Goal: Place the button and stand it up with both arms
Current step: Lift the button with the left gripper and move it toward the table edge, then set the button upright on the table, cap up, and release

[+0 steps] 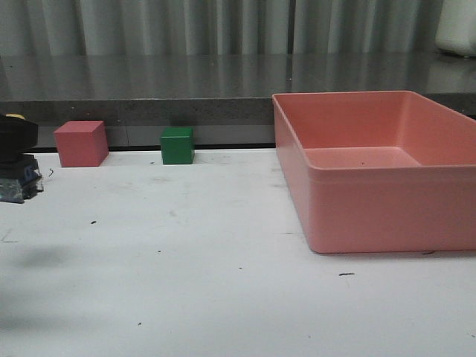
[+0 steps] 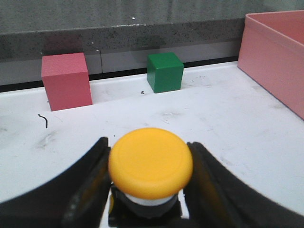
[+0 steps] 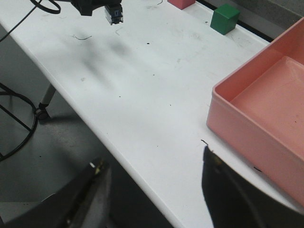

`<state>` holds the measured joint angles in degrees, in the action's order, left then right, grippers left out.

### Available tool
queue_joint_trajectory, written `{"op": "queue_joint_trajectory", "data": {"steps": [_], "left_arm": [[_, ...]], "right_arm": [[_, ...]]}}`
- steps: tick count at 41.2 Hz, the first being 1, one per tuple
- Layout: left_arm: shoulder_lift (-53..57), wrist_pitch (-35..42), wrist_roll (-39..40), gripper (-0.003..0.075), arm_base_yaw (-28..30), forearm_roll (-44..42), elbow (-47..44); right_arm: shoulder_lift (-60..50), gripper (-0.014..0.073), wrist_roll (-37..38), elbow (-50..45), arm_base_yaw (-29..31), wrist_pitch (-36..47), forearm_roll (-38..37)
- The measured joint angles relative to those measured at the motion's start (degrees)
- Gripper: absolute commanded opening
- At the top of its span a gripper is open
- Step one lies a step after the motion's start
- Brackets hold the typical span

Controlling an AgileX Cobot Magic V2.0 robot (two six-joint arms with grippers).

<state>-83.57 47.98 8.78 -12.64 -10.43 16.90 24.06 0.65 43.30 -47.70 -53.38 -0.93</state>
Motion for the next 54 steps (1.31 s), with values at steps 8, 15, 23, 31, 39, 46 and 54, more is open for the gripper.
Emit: {"op": "queue_joint_trajectory", "data": {"steps": [8,15,23,31,39,46,54], "left_arm": [[-7.7,9.4,-0.4,0.0169,0.0,3.8,0.0],[-12.3,12.3,-3.8,0.0169,0.0,5.6,0.1],[-16.1,15.4,-5.1,0.0169,0.0,6.9,0.2],[-18.9,16.6,-5.4,0.0169,0.0,7.8,0.2],[-21.9,17.0,-5.4,0.0169,0.0,8.5,0.3],[-22.7,18.3,-3.9,0.0172,0.0,8.7,0.5],[-22.8,19.3,-3.5,0.0242,0.0,9.1,-0.5]], "right_arm": [[0.0,0.0447,0.0,0.0,0.0,0.0,0.0],[0.0,0.0447,0.0,0.0,0.0,0.0,0.0],[0.0,0.0447,0.0,0.0,0.0,0.0,0.0],[0.0,0.0447,0.0,0.0,0.0,0.0,0.0],[0.0,0.0447,0.0,0.0,0.0,0.0,0.0],[0.0,0.0447,0.0,0.0,0.0,0.0,0.0],[0.0,0.0447,0.0,0.0,0.0,0.0,0.0]]}}
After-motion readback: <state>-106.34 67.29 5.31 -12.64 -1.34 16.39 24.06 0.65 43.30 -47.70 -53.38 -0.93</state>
